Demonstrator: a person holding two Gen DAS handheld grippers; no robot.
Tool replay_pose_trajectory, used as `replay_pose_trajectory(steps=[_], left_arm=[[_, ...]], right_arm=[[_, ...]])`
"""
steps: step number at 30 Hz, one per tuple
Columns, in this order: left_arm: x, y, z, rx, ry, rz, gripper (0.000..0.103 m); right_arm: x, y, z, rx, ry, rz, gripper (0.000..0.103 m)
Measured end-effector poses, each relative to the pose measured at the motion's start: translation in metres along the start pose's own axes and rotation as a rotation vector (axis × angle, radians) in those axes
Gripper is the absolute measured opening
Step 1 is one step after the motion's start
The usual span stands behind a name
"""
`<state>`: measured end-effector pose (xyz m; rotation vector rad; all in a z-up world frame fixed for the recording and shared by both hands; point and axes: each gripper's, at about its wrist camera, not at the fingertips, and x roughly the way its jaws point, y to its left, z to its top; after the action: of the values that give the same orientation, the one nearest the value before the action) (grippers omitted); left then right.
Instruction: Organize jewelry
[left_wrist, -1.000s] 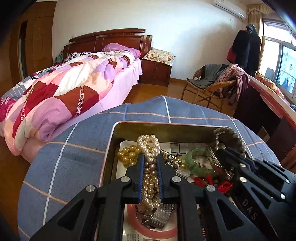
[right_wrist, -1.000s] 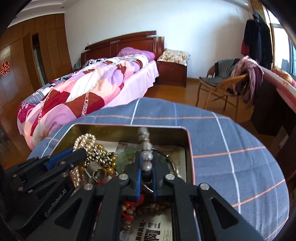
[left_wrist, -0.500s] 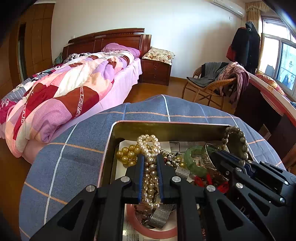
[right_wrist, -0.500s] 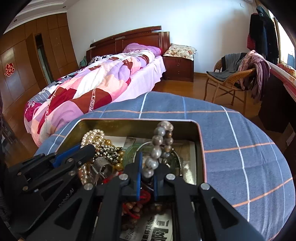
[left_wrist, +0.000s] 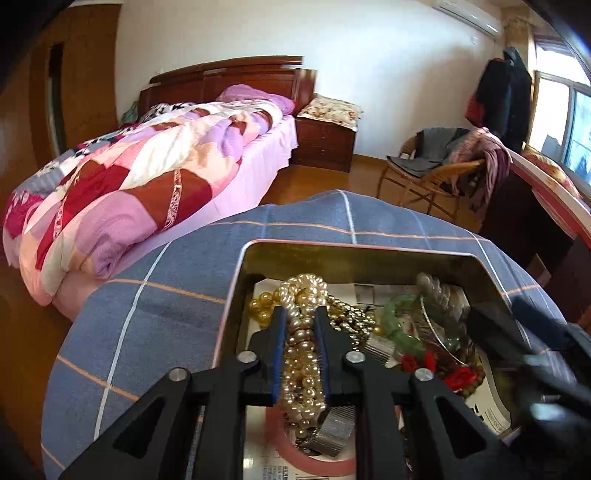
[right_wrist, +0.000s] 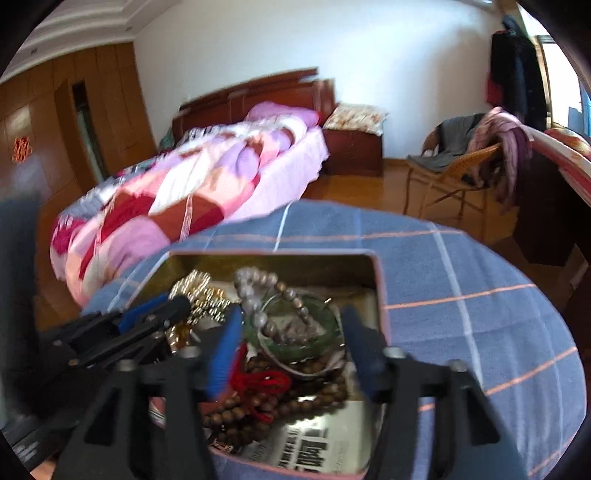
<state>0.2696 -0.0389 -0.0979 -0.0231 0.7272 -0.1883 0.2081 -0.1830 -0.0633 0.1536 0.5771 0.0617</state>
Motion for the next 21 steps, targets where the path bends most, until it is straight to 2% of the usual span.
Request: replay_pose_trajectory(steps=[1, 3, 5, 7, 10, 14, 21], left_arm=[[0.0, 0.0, 0.0, -0.004, -0.002, 0.004, 0.028], [-0.004, -0.002, -0.001, 0.006, -0.019, -0.006, 0.043], [-0.011, -0.008, -0.002, 0.027, -0.055, -0.027, 0.068], [-0.02, -0.015, -0.004, 0.06, -0.106, -0.006, 0.076], [-0.027, -0.02, -0.007, 0.088, -0.143, -0.003, 0.076], [-0.039, -0.017, -0.012, 0.085, -0.182, 0.041, 0.077], [-0.057, -0.016, -0.029, 0.103, -0.181, 0.083, 0.077]], right_arm=[[-0.009, -0.003, 0.0, 0.017, -0.038, -0.004, 0.083], [-0.025, -0.007, -0.001, 0.037, -0.097, -0.037, 0.089], [-0.032, -0.008, -0.003, 0.054, -0.124, -0.074, 0.093], [-0.037, -0.013, -0.006, 0.09, -0.136, -0.117, 0.095], [-0.034, -0.02, -0.007, 0.137, -0.122, -0.134, 0.096], [-0.034, -0.024, -0.007, 0.169, -0.115, -0.141, 0.096], [-0.039, -0.027, -0.011, 0.168, -0.103, -0.139, 0.097]])
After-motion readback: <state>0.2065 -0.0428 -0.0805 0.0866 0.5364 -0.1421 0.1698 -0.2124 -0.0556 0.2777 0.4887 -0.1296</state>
